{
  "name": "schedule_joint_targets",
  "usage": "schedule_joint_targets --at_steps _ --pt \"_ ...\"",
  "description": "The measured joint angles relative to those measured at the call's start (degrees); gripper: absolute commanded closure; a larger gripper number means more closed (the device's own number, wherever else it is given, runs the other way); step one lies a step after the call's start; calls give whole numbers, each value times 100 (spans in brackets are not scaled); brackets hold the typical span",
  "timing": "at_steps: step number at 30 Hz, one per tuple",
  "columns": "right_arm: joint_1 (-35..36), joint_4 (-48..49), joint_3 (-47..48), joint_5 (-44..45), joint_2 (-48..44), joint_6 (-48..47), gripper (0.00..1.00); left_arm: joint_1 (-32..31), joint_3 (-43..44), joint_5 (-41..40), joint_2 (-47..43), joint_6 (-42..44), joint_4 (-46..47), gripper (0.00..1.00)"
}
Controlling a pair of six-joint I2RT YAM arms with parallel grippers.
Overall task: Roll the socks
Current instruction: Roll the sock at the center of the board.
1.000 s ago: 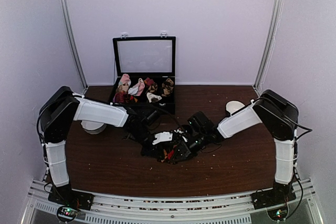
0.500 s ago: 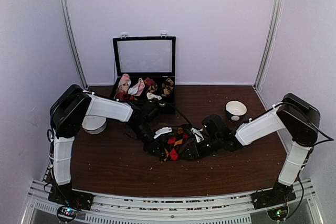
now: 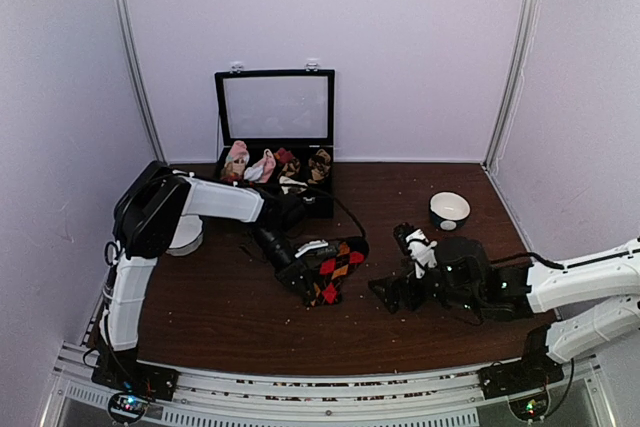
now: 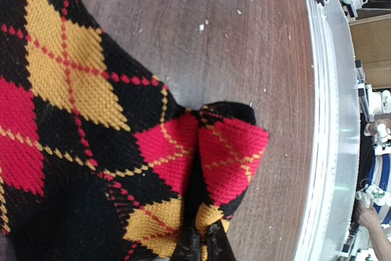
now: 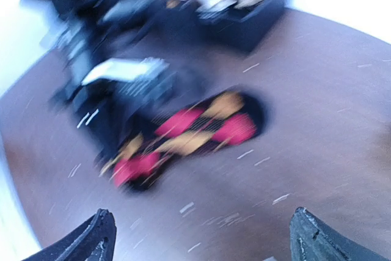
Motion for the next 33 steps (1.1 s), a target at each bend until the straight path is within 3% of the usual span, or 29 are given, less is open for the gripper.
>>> schedule_joint_targets --at_steps 5,9,11,15,22,33 --pt "-544 761 -393 553 -151 -278 0 2 350 -20 203 -17 -413 100" --pt "492 944 -236 977 566 -1690 8 13 625 -20 369 -46 -745 100" --pt "885 905 98 846 1123 -2334 16 22 785 -20 472 -46 -925 100" --pt "964 990 546 361 1779 -3351 31 37 962 -11 586 -48 -1154 100" --pt "970 953 1576 -186 2894 -4739 44 42 1115 -33 682 -50 -1333 100" --pt "452 348 2304 -1040 3729 -5458 54 42 1298 -195 752 -72 -1521 100"
